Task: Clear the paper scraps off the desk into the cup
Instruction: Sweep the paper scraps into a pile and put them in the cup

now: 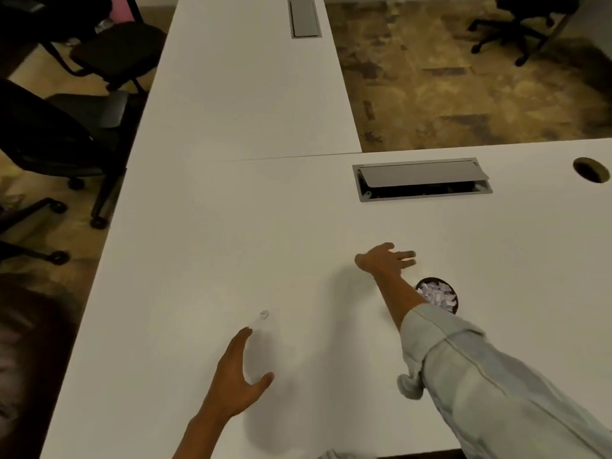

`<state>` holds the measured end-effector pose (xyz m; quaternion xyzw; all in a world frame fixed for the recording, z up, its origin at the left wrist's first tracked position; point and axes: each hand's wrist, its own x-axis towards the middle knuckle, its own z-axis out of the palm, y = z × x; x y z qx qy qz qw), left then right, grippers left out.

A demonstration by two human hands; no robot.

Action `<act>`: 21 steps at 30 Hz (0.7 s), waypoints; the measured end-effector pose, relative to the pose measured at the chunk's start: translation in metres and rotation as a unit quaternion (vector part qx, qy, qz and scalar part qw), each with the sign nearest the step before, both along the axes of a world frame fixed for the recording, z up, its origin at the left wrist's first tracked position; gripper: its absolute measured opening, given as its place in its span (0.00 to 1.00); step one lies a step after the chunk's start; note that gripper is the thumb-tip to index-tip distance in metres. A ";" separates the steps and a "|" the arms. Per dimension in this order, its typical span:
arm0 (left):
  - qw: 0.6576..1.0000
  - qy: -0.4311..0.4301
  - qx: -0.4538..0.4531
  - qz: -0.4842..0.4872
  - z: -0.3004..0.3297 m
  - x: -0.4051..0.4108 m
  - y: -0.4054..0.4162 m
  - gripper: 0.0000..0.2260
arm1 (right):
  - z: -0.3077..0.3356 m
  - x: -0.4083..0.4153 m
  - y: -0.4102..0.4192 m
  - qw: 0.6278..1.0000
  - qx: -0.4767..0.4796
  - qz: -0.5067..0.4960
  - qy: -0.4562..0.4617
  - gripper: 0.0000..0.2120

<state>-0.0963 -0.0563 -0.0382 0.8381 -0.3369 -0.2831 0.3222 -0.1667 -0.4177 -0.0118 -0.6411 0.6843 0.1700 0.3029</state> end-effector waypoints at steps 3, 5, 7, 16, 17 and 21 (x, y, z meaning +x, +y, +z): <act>0.999 0.014 0.018 0.037 -0.005 0.010 0.016 0.43 | -0.008 0.003 -0.006 0.997 -0.028 -0.066 0.016 0.47; 0.998 0.016 0.029 0.044 -0.006 0.019 0.028 0.43 | -0.012 0.001 -0.008 0.994 -0.026 -0.105 0.027 0.48; 0.998 0.008 0.038 0.048 -0.007 0.029 0.039 0.43 | -0.018 -0.003 -0.009 0.991 -0.013 -0.131 0.032 0.49; 0.995 -0.002 0.077 0.064 -0.010 0.066 0.072 0.43 | -0.043 0.030 0.052 0.998 -0.038 -0.039 -0.026 0.47; 0.995 0.006 0.080 0.063 -0.010 0.066 0.071 0.42 | -0.047 0.037 0.073 0.998 -0.049 -0.004 -0.036 0.47; 0.996 0.026 0.081 0.026 -0.006 0.063 0.060 0.43 | -0.059 0.046 0.167 0.989 -0.059 0.124 -0.060 0.46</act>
